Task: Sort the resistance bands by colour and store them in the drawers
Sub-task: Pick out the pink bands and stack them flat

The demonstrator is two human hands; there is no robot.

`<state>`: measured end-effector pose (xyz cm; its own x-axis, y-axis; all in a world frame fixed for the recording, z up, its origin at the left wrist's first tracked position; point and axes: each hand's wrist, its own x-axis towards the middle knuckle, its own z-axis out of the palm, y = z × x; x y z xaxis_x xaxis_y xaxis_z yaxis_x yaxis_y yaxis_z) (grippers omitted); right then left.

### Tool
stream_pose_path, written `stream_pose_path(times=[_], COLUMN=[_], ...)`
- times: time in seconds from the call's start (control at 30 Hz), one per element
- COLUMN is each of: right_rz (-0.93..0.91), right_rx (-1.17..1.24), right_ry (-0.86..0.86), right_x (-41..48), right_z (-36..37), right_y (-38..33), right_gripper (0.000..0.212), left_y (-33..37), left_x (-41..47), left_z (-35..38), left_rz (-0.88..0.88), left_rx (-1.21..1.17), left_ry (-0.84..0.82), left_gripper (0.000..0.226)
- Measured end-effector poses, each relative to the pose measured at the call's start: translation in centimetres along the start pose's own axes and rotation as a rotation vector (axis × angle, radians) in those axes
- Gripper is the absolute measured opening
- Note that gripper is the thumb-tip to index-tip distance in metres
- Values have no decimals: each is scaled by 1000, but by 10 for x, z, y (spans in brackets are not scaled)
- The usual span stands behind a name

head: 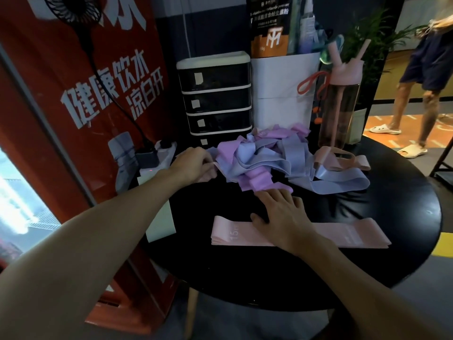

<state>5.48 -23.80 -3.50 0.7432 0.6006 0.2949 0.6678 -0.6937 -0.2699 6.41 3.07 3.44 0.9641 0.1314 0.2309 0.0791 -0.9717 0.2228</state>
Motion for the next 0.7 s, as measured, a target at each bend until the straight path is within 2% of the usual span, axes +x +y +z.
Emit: stream_pose_path(times=[0.2, 0.4, 0.47, 0.6, 0.63, 0.7], right_rz=[48, 161, 155, 105, 79, 19], right_rx=[78, 237, 272, 582, 612, 622], right_ry=[0, 126, 118, 177, 212, 291], right_x=[0, 2, 4, 10, 11, 13], right_z=[-6, -20, -29, -54, -57, -61], right_y=[-1, 0, -2, -12, -15, -23], right_gripper=[49, 38, 45, 88, 93, 88], left_y=[18, 40, 47, 67, 71, 80], left_x=[-14, -27, -30, -37, -38, -40], left_z=[-30, -63, -69, -77, -78, -80], left_rz=[26, 133, 175, 225, 233, 253], left_rx=[-134, -313, -341, -376, -385, -398], left_ry=[128, 128, 136, 136, 136, 143], left_gripper=[15, 17, 18, 15, 15, 14])
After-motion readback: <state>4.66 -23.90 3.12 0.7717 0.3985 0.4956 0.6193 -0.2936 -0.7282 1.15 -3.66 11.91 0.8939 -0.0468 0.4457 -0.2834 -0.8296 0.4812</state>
